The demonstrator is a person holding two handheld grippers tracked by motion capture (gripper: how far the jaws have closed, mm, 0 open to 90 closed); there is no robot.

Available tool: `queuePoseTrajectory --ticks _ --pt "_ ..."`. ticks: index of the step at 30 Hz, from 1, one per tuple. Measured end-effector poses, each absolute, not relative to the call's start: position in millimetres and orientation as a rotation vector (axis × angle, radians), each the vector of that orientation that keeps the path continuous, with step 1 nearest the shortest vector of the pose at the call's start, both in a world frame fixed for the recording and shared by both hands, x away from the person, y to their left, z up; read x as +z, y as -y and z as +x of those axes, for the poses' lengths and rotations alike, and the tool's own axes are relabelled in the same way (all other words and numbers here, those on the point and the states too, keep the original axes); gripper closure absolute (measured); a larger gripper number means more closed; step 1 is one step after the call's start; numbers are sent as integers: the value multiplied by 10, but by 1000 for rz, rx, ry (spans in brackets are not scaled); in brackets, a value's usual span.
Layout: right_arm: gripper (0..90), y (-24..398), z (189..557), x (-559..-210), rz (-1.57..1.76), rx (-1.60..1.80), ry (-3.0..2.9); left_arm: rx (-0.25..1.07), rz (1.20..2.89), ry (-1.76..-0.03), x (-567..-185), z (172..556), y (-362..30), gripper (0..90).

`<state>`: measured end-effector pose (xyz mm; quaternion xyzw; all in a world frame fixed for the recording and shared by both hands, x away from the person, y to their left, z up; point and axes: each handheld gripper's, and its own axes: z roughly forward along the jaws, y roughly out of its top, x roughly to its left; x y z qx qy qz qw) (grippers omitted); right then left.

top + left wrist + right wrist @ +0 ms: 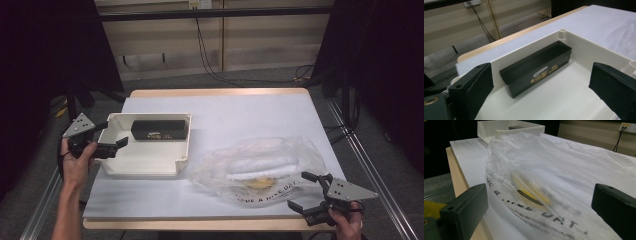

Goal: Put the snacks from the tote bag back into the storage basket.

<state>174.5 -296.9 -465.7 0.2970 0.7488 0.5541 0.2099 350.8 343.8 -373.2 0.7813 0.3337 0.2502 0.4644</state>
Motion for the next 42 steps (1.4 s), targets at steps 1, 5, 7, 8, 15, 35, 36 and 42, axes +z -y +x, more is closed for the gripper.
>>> queuePoseTrajectory --ticks 1,5,7,8,15,35,36,42 --pt "3 2966 1747 -4656 826 1538 -2082 627 1914 -828 -3728 3501 -3471 48" --pt "3 2969 1745 -4655 816 1543 -2078 659 1886 -850 -3722 3448 -3628 44" --pt "3 2974 1750 -4660 823 1541 -2079 661 1908 -881 -3738 3456 -3713 44" --pt "3 2968 1755 -4663 826 1546 -2080 659 1896 -898 -3743 3443 -3749 44" --pt "3 2973 1759 -4660 826 1544 -2073 684 1839 -927 -3830 3241 -3709 38" --pt "2 3055 1727 -4637 847 1545 -2030 694 1797 -921 -4003 2598 -2974 18" --pt "2 3058 1724 -4634 852 1543 -2030 705 1818 -914 -4024 2558 -2920 14" --pt "2 3065 1718 -4632 849 1539 -2030 707 1815 -883 -4160 2409 -2703 14"
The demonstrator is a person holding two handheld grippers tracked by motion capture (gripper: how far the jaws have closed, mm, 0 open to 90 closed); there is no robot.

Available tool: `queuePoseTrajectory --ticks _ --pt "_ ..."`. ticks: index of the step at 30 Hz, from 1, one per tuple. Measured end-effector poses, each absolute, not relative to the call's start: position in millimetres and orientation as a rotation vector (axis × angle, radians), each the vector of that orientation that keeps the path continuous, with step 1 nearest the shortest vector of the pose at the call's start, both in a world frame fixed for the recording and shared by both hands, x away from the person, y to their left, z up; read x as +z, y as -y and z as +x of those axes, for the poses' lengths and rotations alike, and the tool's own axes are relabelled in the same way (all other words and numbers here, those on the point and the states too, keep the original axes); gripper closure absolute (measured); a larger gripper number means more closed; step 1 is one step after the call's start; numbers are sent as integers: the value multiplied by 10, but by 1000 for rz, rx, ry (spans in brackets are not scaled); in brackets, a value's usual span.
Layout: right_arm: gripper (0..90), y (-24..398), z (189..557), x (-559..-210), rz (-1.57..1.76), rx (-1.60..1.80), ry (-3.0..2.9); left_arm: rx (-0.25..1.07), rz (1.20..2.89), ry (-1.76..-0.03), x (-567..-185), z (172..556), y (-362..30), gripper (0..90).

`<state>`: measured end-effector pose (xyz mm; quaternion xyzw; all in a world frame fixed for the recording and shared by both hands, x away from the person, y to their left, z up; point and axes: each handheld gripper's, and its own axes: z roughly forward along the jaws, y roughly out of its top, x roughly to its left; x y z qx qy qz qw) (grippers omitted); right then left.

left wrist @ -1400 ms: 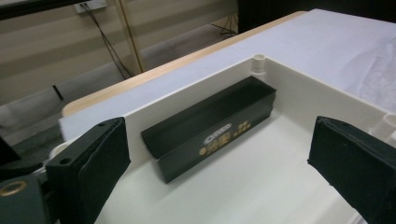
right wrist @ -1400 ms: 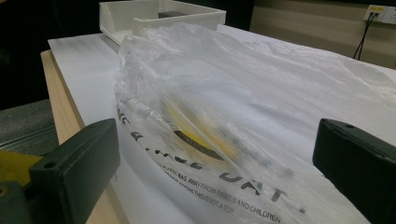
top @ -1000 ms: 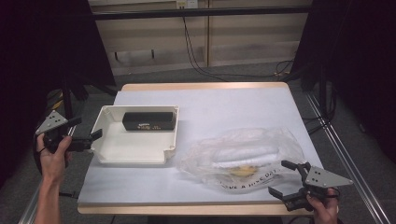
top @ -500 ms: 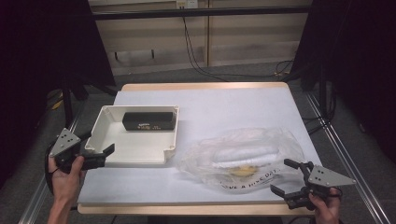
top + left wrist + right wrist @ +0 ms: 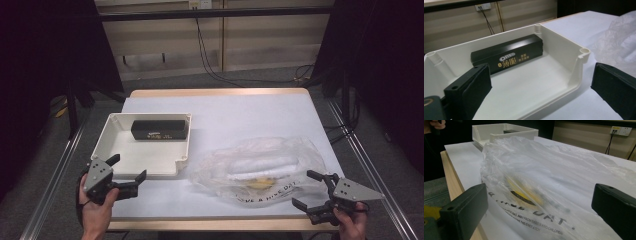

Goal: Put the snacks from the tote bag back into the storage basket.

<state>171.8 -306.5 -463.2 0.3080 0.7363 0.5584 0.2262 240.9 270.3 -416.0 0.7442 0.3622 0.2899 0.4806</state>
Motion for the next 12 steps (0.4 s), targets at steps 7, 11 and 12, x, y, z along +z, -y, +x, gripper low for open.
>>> queuePoseTrajectory --ticks 7,11,12 --pt "2 3070 1723 -4634 844 1549 -2030 681 1768 -922 -4327 2227 -2546 20" --pt "2 3078 1723 -4632 848 1541 -2028 645 1784 -939 -4439 2209 -2534 21" --pt "2 3079 1721 -4632 848 1544 -2027 640 1805 -947 -4459 2212 -2536 21"
